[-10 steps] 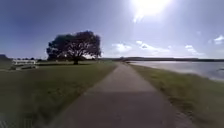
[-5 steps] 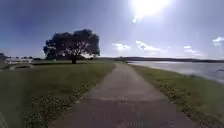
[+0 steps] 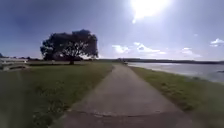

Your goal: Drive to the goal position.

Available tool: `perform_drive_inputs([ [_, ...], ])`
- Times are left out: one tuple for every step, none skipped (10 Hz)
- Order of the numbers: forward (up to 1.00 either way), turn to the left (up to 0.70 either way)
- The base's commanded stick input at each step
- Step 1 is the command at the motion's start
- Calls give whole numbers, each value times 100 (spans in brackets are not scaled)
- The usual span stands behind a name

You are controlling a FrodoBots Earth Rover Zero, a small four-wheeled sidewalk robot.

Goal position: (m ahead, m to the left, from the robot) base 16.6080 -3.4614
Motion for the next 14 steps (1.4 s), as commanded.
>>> perform_drive_inputs([
  [70,5],
  [70,5],
  [70,5],
  [70,5],
  [70,-30],
  [70,-23],
  [70,-1],
  [70,5],
  [70,5],
  [70,5],
  [70,5],
  [70,5],
  [70,5],
  [70,5],
])
